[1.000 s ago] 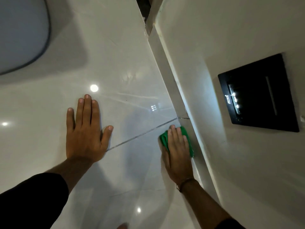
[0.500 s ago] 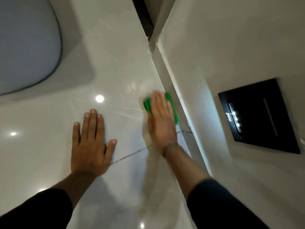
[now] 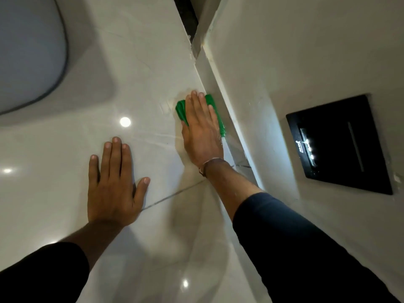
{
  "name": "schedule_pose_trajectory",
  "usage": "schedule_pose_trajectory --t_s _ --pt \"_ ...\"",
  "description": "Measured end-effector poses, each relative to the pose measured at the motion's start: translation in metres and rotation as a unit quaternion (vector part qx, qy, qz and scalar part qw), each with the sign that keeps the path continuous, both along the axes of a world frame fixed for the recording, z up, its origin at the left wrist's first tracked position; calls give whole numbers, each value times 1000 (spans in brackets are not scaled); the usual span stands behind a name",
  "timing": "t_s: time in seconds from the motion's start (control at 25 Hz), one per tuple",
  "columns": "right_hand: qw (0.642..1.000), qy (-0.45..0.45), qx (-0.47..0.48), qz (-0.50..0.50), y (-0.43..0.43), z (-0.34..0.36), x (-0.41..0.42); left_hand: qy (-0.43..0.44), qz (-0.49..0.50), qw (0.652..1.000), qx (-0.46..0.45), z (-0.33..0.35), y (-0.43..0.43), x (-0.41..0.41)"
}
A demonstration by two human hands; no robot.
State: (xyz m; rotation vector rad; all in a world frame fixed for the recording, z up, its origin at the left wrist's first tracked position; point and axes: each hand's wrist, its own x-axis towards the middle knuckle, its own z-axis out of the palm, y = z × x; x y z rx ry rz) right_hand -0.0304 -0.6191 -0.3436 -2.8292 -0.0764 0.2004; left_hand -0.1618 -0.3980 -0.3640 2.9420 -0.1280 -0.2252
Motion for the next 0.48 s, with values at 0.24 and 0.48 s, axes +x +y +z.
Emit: schedule_pose_trajectory --t_s 0.24,0.48 --pt "997 68 -42 -6 -78 11 -207 -3 2 1000 -12 1 1 0" --pt "997 69 -36 6 -70 17 -189 5 1 1000 -5 2 1 0"
